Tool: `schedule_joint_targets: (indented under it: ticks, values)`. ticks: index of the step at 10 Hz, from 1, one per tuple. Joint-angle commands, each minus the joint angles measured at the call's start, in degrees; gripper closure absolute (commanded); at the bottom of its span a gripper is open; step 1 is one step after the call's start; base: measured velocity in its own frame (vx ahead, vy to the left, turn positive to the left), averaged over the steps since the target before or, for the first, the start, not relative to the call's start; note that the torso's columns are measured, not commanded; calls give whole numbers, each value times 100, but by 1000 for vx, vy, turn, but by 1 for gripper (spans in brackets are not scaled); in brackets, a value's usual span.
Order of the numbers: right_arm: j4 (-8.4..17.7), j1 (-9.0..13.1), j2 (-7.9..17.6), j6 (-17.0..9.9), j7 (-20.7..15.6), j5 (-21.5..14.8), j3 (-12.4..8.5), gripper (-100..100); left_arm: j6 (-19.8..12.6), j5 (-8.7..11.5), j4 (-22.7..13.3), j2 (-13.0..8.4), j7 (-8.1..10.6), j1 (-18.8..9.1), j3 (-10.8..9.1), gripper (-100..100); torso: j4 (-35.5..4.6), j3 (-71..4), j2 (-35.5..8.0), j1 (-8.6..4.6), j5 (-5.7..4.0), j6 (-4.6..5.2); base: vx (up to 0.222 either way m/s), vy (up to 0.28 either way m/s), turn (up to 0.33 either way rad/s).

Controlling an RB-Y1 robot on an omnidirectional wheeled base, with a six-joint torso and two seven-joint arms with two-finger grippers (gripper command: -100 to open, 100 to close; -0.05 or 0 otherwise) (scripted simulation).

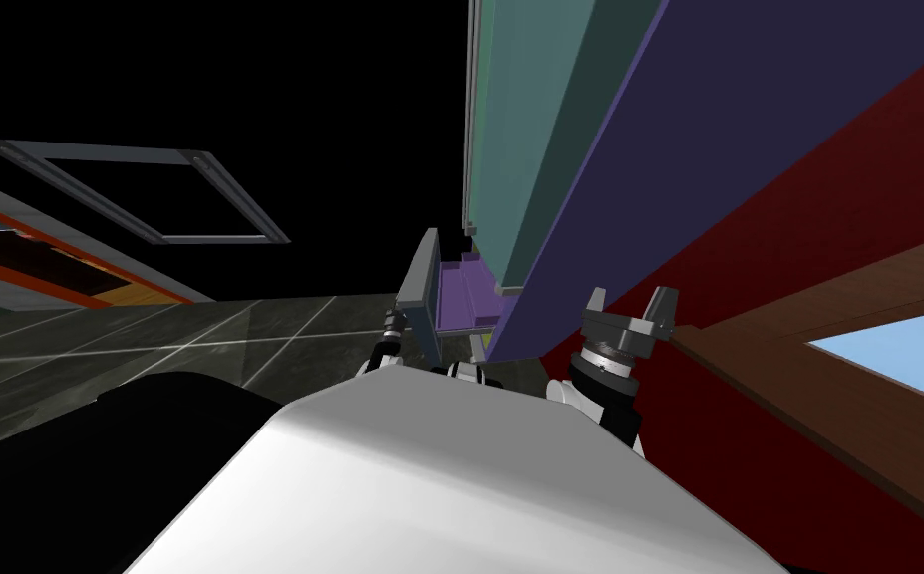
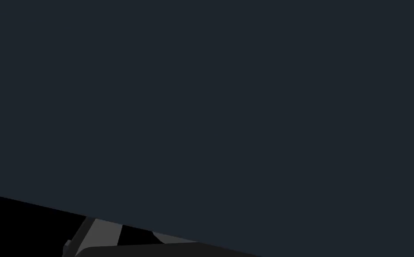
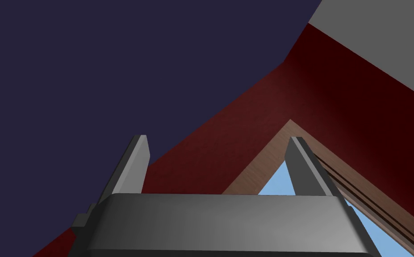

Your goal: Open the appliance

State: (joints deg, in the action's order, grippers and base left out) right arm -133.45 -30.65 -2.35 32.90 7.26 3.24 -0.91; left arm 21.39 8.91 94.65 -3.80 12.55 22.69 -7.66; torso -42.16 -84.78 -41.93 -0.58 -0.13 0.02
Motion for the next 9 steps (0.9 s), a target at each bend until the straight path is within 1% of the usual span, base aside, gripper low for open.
schedule_joint_targets:
  ticks: [1,3,4,6,8,9]
  values:
    - [0,0,-1,0,0,0,0,0,-316,40,445,-61,44,168,-41,-100,-12,11,-22,-3,-4,9,16,-65,-10]
    - [0,1,-1,0,0,0,1,0,-544,70,762,-110,76,286,-77,-100,-21,29,-48,45,8,5,12,-49,-15]
    - [0,1,0,0,0,0,0,0,-544,70,787,-110,76,286,-77,-100,-19,28,-47,61,13,2,5,-14,4]
    - [0,1,0,0,0,0,0,0,-772,101,1120,-160,109,404,-114,-100,-15,23,-40,64,15,0,1,-4,-1]
    - [0,1,0,0,0,0,0,0,-1000,131,1436,-209,141,523,-150,-100,-41,28,-55,52,-13,-17,6,-22,-5]
    - [0,0,0,0,0,0,0,0,-1012,135,1318,-211,148,523,-107,-100,-54,35,-73,51,-25,-30,4,-12,0]
